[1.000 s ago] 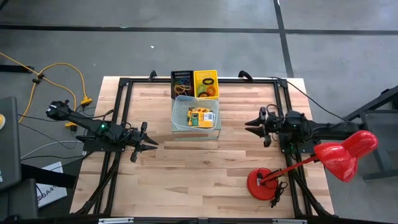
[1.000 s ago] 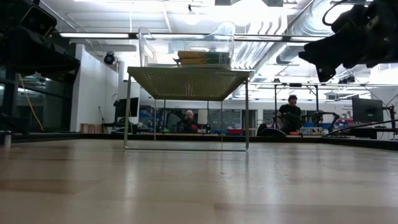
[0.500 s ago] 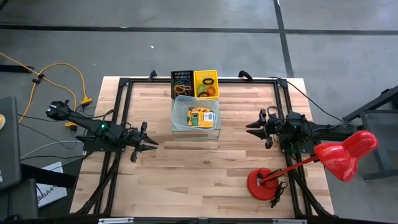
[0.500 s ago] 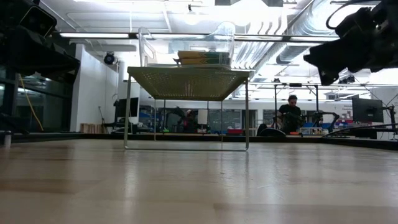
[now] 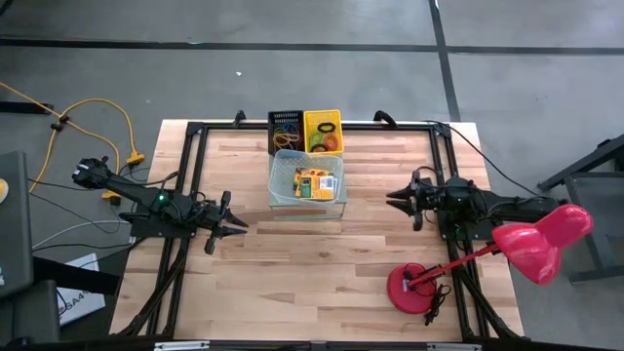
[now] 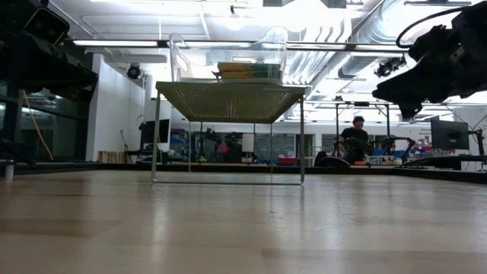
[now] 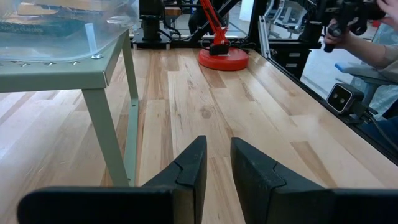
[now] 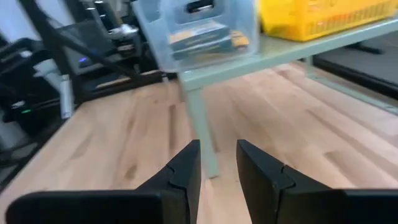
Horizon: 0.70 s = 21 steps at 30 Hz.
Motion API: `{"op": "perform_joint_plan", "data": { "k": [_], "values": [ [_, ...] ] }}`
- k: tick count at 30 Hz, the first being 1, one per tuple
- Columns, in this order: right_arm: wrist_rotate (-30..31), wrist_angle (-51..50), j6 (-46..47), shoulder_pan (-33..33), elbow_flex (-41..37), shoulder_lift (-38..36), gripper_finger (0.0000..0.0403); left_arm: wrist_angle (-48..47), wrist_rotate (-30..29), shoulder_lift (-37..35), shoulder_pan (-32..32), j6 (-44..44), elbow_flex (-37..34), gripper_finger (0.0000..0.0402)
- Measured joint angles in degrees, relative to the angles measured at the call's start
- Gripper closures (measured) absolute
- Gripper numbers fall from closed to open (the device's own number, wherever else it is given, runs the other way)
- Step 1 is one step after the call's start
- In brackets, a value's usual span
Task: Pick & Place Office Desk Supplies
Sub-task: Return to Home Position
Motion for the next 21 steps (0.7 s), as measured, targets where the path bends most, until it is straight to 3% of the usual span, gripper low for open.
{"op": "perform_joint_plan", "data": {
  "k": [3, 21],
  "values": [
    [2.9, -0.6, -0.1, 0.0, 0.0, 0.1, 0.0310, 0.0, 0.0, 0.0, 0.0, 0.0, 0.0, 0.0334],
    [2.9, -1.0, -0.3, 0.0, 0.0, 0.8, 0.0309, 0.0, 0.0, 0.0, 0.0, 0.0, 0.0, 0.0334]
  ]
}}
